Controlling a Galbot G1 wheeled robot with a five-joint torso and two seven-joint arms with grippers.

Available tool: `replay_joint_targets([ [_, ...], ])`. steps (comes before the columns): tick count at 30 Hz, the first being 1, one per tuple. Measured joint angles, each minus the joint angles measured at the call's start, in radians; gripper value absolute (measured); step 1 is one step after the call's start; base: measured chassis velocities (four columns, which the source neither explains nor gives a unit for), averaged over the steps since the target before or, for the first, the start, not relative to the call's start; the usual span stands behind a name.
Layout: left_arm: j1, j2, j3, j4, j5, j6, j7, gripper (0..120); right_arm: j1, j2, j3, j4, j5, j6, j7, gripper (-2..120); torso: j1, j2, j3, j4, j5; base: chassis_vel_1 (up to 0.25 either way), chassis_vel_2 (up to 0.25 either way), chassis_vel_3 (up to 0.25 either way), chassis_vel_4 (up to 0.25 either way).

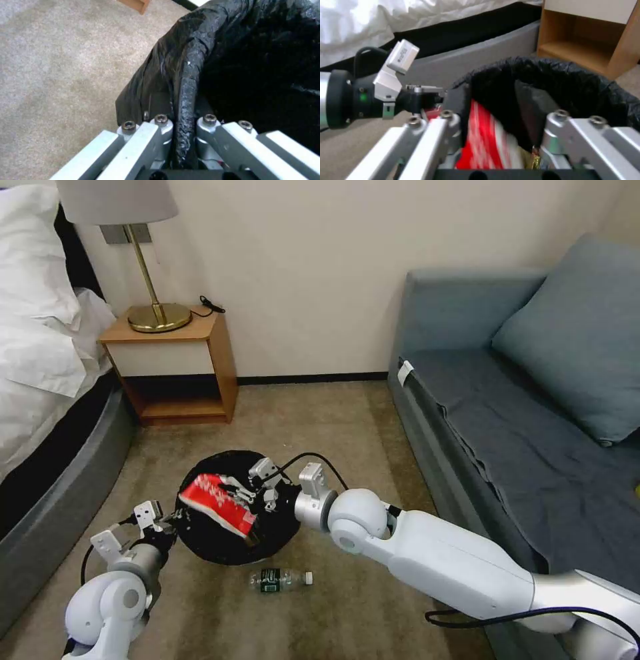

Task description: Pick up the trash bin, then pick up the garbage on the floor and place it into the trash bin.

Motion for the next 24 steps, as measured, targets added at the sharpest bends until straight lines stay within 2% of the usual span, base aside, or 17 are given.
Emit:
replay_joint_targets([
  [3, 0.002, -0.003, -0.006, -0.003, -0.003, -0.003, 0.0, 3, 0.009, 0.0, -0.006, 0.0, -0.004, 0.0, 0.003, 54, 0.0, 0.0, 0.0, 0.0, 0.0, 0.0, 0.0, 0.0, 0.0],
  [6, 0.003, -0.004, -0.008, -0.003, -0.002, -0.006, -0.002, 3, 0.013, 0.0, -0.006, -0.001, -0.005, 0.0, 0.003, 59, 0.0, 0.0, 0.0, 0.0, 0.0, 0.0, 0.0, 0.0, 0.0],
  [8, 0.005, -0.008, -0.019, 0.0, 0.016, -0.029, -0.012, 3, 0.022, 0.002, 0.004, -0.004, -0.007, 0.0, 0.004, 72, 0.0, 0.0, 0.0, 0.0, 0.0, 0.0, 0.0, 0.0, 0.0],
  [10, 0.005, -0.008, -0.021, 0.002, 0.022, -0.033, -0.014, 3, 0.024, 0.002, 0.006, -0.005, -0.007, 0.0, 0.004, 75, 0.0, 0.0, 0.0, 0.0, 0.0, 0.0, 0.0, 0.0, 0.0],
  [14, 0.007, -0.001, -0.068, 0.04, 0.133, -0.1, -0.018, 3, 0.056, -0.011, 0.022, -0.041, -0.026, 0.001, 0.003, 94, 0.0, 0.0, 0.0, 0.0001, -0.0001, 0.0, 0.0, 0.0, 0.0],
  [17, 0.004, 0.003, -0.081, 0.051, 0.144, -0.109, -0.018, 3, 0.057, -0.016, 0.019, -0.059, -0.042, 0.0, 0.002, 99, 0.0, 0.0, 0.0, 0.0001, 0.0, 0.0, 0.0, 0.0, 0.0],
  [18, 0.001, 0.007, -0.097, 0.065, 0.149, -0.12, -0.013, 3, 0.052, -0.02, 0.015, -0.08, -0.061, -0.006, -0.001, 99, 0.0, 0.0, 0.0, 0.0001, -0.0001, 0.0, 0.0, 0.0, 0.0],
  [24, 0.001, 0.027, -0.127, 0.094, 0.137, -0.134, 0.004, 3, 0.04, -0.035, -0.016, -0.151, -0.124, -0.027, -0.049, 100, 0.0, 0.0, 0.0, 0.0001, -0.0001, 0.0, 0.0, 0.0, 0.0],
])
